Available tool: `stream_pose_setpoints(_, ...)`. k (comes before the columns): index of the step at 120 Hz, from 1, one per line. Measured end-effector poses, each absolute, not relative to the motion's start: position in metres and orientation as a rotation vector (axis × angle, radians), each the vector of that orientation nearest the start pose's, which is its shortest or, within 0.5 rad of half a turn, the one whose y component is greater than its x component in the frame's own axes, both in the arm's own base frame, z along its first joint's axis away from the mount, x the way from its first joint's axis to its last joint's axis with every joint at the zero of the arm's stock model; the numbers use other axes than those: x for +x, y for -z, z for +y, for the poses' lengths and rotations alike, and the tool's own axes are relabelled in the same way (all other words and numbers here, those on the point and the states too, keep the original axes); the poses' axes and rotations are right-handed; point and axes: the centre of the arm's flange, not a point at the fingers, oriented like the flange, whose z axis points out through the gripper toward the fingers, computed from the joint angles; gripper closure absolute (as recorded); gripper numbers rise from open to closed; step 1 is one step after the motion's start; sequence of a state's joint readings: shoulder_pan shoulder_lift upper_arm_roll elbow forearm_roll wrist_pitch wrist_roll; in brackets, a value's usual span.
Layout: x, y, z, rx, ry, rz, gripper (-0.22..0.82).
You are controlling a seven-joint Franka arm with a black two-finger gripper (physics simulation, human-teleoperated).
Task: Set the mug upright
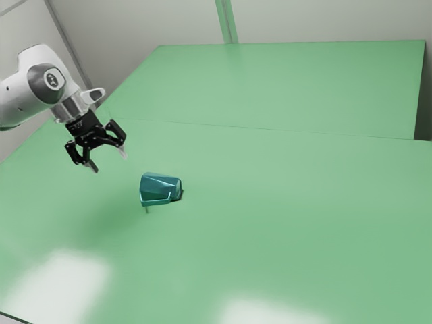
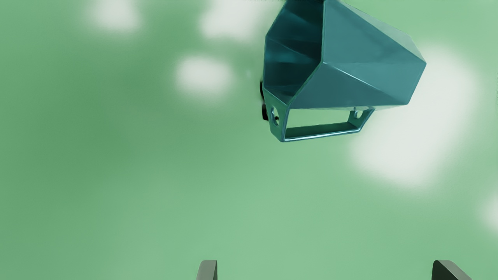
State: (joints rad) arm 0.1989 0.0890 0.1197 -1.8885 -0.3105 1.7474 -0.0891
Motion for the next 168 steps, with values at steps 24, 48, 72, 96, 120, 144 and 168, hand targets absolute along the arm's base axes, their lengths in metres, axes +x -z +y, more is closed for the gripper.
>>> stream_pose_setpoints(24,0.567,-0.407,0.137,-3.370,-0.322,-0.915,0.00)
stream_pose_setpoints(48,0.581,-0.372,0.146,-3.398,-0.332,-1.054,0.00)
stream_pose_setpoints(72,0.594,-0.345,0.157,-3.405,-0.339,-1.122,0.00)
stream_pose_setpoints(96,0.602,-0.326,0.170,-3.409,-0.342,-1.155,0.00)
stream_pose_setpoints(120,0.605,-0.315,0.164,-3.474,-0.348,-1.262,0.00)
stream_pose_setpoints(144,0.608,-0.297,0.158,-3.516,-0.384,-1.374,0.00)
stream_pose_setpoints(168,0.609,-0.296,0.156,-3.536,-0.377,-1.378,0.31)
